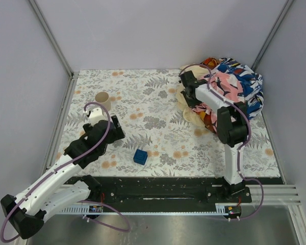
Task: Pick out a specific cloth from the pile
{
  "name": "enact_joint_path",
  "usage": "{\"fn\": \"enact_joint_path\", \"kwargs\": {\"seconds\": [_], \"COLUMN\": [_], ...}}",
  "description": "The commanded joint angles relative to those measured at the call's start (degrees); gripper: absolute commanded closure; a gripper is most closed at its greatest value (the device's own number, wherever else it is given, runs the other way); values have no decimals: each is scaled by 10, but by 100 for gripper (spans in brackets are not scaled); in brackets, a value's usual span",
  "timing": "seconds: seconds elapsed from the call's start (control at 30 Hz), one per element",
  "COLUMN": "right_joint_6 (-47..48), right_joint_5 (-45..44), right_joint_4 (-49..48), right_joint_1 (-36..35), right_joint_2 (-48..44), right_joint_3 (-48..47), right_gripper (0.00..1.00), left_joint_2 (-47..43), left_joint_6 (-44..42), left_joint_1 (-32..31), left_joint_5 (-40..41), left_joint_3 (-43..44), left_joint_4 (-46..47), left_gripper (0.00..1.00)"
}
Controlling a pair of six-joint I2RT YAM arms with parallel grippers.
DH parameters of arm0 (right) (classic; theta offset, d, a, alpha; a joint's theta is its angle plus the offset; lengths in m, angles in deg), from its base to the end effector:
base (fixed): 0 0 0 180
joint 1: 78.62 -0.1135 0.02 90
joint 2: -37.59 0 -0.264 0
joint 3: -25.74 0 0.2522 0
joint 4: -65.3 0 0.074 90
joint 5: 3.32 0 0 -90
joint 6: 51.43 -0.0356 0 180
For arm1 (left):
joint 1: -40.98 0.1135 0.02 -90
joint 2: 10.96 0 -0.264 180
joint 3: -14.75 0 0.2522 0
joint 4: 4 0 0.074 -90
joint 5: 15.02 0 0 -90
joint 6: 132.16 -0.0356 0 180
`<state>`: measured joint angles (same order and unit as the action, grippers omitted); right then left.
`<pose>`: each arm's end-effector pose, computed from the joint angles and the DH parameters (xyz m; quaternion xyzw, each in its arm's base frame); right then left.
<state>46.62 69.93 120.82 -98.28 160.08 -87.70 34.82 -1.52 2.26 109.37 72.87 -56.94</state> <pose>0.4341 0.1442 0.1989 -0.2000 0.9447 -0.1193 0.2310 0.1380 -0.0849 0.2893 -0.1381 0.8657 -0.0482 0.4787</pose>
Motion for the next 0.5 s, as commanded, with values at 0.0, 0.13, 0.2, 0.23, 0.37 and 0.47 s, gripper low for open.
{"fn": "enact_joint_path", "kwargs": {"seconds": [0.0, 0.13, 0.2, 0.23, 0.37, 0.47], "right_joint_6": [-56, -67, -64, -62, -64, -52], "right_joint_5": [117, 139, 165, 166, 100, 10], "right_joint_4": [-8, -24, -38, -42, -68, -86], "right_joint_1": [-103, -150, -167, -172, -173, -156], "right_joint_2": [-102, -180, -218, -234, -282, -308], "right_joint_3": [11, 5, -2, -9, -42, -60], "right_gripper": [100, 100, 100, 100, 100, 100], "left_joint_2": [-20, -30, -32, -32, -30, -27], "left_joint_6": [10, 12, 13, 13, 12, 13], "left_joint_1": [2, 2, 3, 2, 2, 2], "left_joint_5": [27, 30, 30, 31, 33, 31], "left_joint_3": [-6, -8, -8, -7, -5, -2], "left_joint_4": [10, 9, 9, 9, 8, 8], "left_gripper": [1, 1, 1, 1, 1, 1]}}
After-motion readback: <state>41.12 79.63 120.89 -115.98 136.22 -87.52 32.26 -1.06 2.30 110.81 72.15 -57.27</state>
